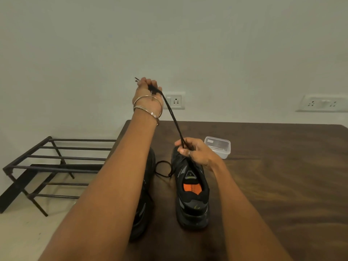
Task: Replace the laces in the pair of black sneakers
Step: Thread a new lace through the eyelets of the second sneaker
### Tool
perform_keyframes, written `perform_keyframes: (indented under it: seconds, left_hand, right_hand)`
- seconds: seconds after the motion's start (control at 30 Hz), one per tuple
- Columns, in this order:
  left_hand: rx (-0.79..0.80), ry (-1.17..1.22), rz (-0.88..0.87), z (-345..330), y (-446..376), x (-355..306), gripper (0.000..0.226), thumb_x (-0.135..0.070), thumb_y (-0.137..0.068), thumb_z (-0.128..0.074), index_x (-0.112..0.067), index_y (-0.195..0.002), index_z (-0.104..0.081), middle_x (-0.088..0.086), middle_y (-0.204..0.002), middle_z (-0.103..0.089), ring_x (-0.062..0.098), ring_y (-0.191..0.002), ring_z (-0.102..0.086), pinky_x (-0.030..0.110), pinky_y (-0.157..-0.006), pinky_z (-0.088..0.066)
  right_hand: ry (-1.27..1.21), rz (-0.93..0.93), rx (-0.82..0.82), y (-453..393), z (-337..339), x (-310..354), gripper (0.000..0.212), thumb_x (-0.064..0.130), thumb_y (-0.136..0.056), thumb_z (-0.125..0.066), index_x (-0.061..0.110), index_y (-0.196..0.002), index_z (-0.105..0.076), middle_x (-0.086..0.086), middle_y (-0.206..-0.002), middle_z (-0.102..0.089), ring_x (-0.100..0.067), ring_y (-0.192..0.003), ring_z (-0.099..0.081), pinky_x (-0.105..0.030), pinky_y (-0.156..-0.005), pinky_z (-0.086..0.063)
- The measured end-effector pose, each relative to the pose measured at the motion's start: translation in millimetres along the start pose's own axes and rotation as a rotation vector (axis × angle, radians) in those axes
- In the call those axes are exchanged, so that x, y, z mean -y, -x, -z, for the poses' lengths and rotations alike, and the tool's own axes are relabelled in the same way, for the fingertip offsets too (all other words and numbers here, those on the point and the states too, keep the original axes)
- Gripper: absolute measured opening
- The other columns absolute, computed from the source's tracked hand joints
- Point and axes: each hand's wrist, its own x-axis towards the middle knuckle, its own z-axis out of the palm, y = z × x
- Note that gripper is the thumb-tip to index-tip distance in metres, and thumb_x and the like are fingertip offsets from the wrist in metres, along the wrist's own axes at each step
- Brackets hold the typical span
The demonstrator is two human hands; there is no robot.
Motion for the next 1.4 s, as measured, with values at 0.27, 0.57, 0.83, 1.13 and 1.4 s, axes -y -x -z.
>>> perform_keyframes:
  seconds: [0.27, 0.57, 0.83, 1.13, 1.4]
  left_hand:
    - [-0.366, -0.787, -0.023, 70.7, 4.4, 4.4, 0.009, -0.006, -0.088, -0.06, -0.004, -0.079, -0.059, 0.008, -0.072, -0.059, 0.014, -0.051, -0.052, 0.022, -0.051, -0.044]
    - [-0.412, -2.063, -0.11, 111.4, 61.9, 48.4, 0.061, -0.039, -0.09, -0.062, -0.003, -0.133, -0.036, 0.024, -0.137, -0.034, 0.039, -0.124, -0.037, 0.047, -0.099, -0.038]
    - [0.129, -2.081, -0.02, 117.4, 99.3, 87.9, 0.044, -0.052, -0.085, -0.062, -0.013, -0.105, -0.063, 0.01, -0.106, -0.063, 0.032, -0.095, -0.062, 0.035, -0.069, -0.045]
    - [-0.002, -1.932, 0.074, 144.8, 98.1, 102.5, 0.057, -0.034, -0.081, -0.07, -0.011, -0.126, -0.044, 0.01, -0.124, -0.054, 0.03, -0.11, -0.057, 0.039, -0.087, -0.051]
    - [0.032, -1.874, 0.039, 140.6, 105.8, 95.4, 0.056, -0.022, -0.083, -0.072, -0.016, -0.125, -0.035, 0.008, -0.117, -0.058, 0.027, -0.102, -0.062, 0.032, -0.073, -0.048]
  right_hand:
    - [0.124, -0.053, -0.367, -3.6, 14.6, -9.4, 0.018, 0.009, -0.095, -0.063, 0.006, -0.108, -0.074, -0.007, -0.1, -0.073, -0.016, -0.097, -0.066, -0.021, -0.083, -0.05]
    - [0.164, -0.134, -0.402, -9.8, 17.7, -1.3, 0.014, 0.012, -0.095, -0.064, 0.005, -0.086, -0.073, -0.002, -0.065, -0.061, -0.01, -0.055, -0.054, -0.025, -0.061, -0.046]
    - [0.138, -0.166, -0.4, -3.1, 16.4, -1.1, 0.019, 0.011, -0.094, -0.065, -0.002, -0.082, -0.071, -0.007, -0.063, -0.063, -0.012, -0.057, -0.059, -0.034, -0.066, -0.051]
    - [0.059, -0.09, -0.494, 1.6, 20.2, 35.8, 0.01, 0.006, -0.095, -0.062, 0.003, -0.092, -0.072, -0.004, -0.07, -0.067, -0.008, -0.059, -0.061, -0.021, -0.069, -0.056]
    - [0.103, 0.125, -0.598, -5.5, 45.1, 127.8, 0.011, 0.003, -0.092, -0.064, -0.002, -0.086, -0.072, -0.004, -0.065, -0.066, -0.003, -0.046, -0.06, -0.025, -0.07, -0.059]
